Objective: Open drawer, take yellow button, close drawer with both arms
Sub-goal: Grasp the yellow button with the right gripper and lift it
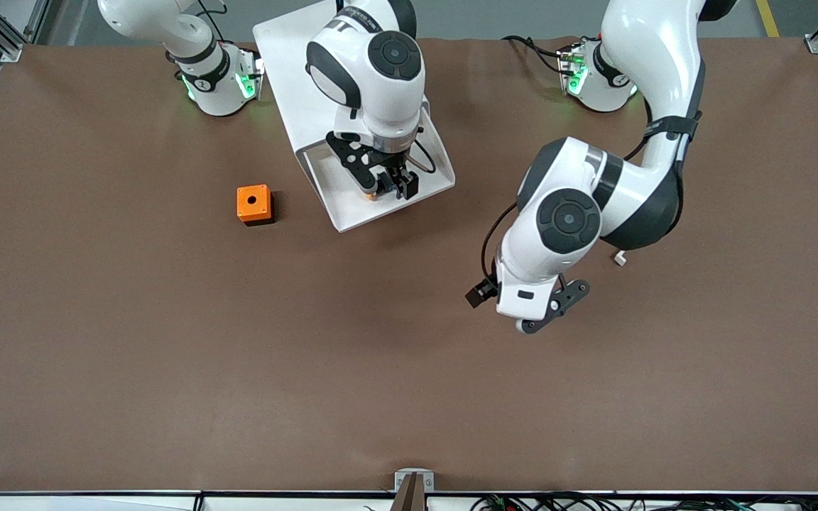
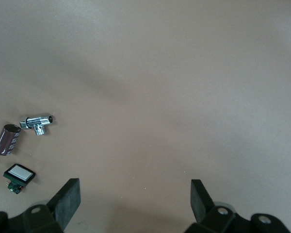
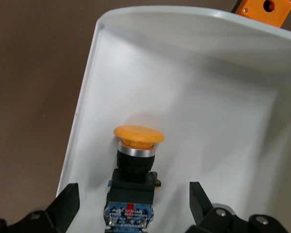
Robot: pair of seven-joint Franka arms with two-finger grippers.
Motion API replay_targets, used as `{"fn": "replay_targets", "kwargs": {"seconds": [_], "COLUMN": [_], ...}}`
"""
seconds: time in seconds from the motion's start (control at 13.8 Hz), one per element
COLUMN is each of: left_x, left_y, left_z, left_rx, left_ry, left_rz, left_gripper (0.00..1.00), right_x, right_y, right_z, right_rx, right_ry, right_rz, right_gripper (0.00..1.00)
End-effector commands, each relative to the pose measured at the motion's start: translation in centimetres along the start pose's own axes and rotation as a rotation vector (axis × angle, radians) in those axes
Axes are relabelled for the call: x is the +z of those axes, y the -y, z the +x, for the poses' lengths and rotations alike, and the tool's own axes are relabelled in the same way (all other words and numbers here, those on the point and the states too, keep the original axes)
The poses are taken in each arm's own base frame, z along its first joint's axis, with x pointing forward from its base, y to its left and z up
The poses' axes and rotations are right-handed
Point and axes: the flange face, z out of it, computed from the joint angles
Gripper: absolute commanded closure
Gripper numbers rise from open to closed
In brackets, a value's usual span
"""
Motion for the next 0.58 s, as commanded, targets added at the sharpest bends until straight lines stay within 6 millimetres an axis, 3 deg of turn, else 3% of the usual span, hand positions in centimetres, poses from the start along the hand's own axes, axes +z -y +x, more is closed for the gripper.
{"fn": "replay_targets", "kwargs": {"seconds": [0.0, 0.14, 0.22, 0.51], "left_x": [-0.21, -0.15, -0.03, 0.12], "left_y": [-0.06, -0.11, -0.16, -0.28], "left_z": [-1.14, -1.37, -1.44, -1.69], "left_rx": [0.024, 0.023, 0.024, 0.025], "left_ry": [-0.015, -0.009, -0.007, 0.005], "left_rz": [0.009, 0.011, 0.011, 0.01], "left_gripper": [0.0, 0.0, 0.0, 0.0], "right_x": [0.12, 0.09, 0.14, 0.2], "right_y": [0.47, 0.66, 0.75, 0.98], "right_z": [-0.41, -0.4, -0.4, 0.16], "right_rx": [0.018, 0.02, 0.025, 0.027], "right_ry": [-0.017, -0.009, 0.001, 0.004], "right_rz": [0.012, 0.024, 0.021, 0.017], "right_gripper": [0.09, 0.73, 1.0, 1.0]}}
